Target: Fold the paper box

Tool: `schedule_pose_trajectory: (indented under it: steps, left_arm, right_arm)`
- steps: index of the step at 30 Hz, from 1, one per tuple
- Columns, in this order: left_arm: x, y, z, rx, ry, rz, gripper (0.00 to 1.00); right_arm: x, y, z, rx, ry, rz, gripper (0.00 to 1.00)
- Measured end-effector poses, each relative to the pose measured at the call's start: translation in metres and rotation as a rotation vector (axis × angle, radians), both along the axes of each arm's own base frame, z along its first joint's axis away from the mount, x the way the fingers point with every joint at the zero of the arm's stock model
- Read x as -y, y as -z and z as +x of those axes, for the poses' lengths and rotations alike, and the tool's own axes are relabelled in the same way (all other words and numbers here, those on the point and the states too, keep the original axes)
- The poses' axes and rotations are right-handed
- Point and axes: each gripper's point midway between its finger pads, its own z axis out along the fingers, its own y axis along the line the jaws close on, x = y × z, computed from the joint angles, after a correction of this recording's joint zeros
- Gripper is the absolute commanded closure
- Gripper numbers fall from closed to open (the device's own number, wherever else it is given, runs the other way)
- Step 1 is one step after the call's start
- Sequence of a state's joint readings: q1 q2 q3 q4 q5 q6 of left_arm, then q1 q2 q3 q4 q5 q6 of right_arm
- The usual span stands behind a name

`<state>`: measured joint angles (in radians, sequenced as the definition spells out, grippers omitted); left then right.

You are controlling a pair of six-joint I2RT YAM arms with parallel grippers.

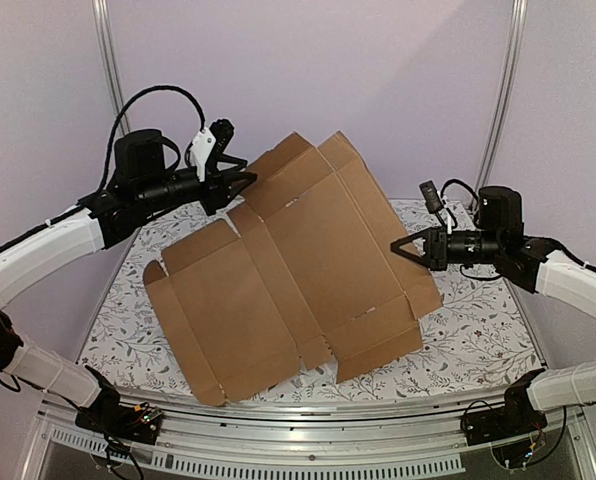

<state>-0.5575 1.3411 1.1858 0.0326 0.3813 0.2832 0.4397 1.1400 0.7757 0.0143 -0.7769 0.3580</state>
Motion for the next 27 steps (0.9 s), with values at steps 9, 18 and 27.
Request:
schedule_pose_trajectory:
  steps: [9, 18, 27]
  left_arm:
    - [-0.037, -0.015, 0.01, 0.006, -0.223, -0.042, 0.37]
    - [-0.08, -0.015, -0.012, -0.099, -0.385, -0.173, 0.37]
    - [-0.096, 0.017, -0.033, -0.315, -0.441, -0.241, 0.39]
  right_arm:
    - [0.013, -0.029, 0.05, 0.066, 0.172, -0.222, 1.0]
    - [0.03, 0.039, 0.079, -0.083, 0.252, -0.517, 1.0]
    - [0.044, 0.053, 0.103, -0.069, 0.296, -0.718, 1.0]
